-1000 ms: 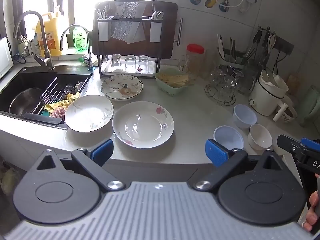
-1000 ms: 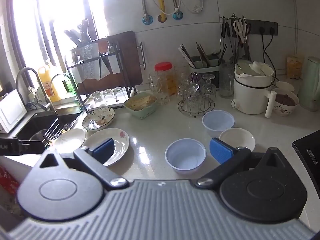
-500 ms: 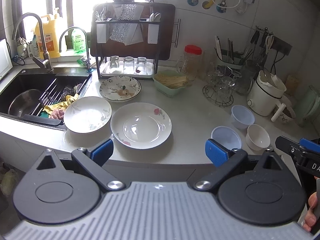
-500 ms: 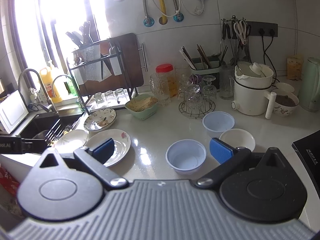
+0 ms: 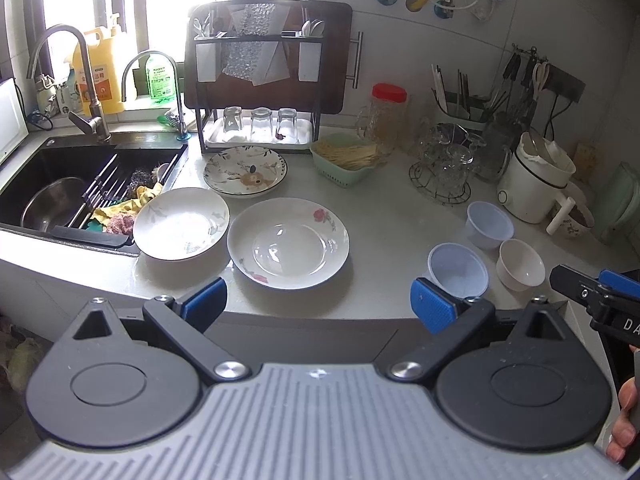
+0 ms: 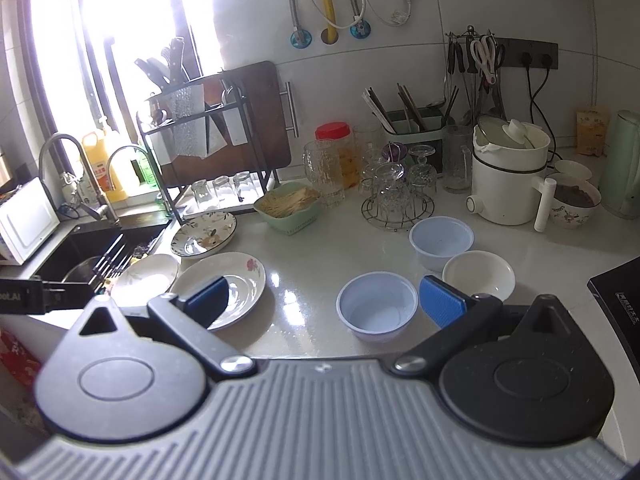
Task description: Organize plates and bowls
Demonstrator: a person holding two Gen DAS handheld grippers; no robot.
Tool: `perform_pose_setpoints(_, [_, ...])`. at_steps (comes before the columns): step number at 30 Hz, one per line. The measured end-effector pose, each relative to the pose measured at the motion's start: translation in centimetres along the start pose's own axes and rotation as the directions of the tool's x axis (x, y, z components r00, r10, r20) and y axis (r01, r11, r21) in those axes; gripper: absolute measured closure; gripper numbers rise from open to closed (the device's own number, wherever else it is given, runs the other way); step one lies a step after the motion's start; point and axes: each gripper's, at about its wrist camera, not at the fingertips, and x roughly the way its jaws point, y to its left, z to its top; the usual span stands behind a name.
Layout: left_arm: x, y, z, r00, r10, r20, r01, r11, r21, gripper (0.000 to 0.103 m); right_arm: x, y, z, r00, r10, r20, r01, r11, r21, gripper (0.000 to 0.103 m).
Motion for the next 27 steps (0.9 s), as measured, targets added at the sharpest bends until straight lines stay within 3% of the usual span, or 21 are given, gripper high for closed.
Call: perform_pose_setpoints(27, [0.7, 0.7, 0.0, 1.000, 0.005, -0.010, -0.005, 1.000, -0.021, 0.003, 0.7, 0.2, 0.0, 1.000, 0.018, -0.008, -0.018, 1.000, 0.013, 0.000])
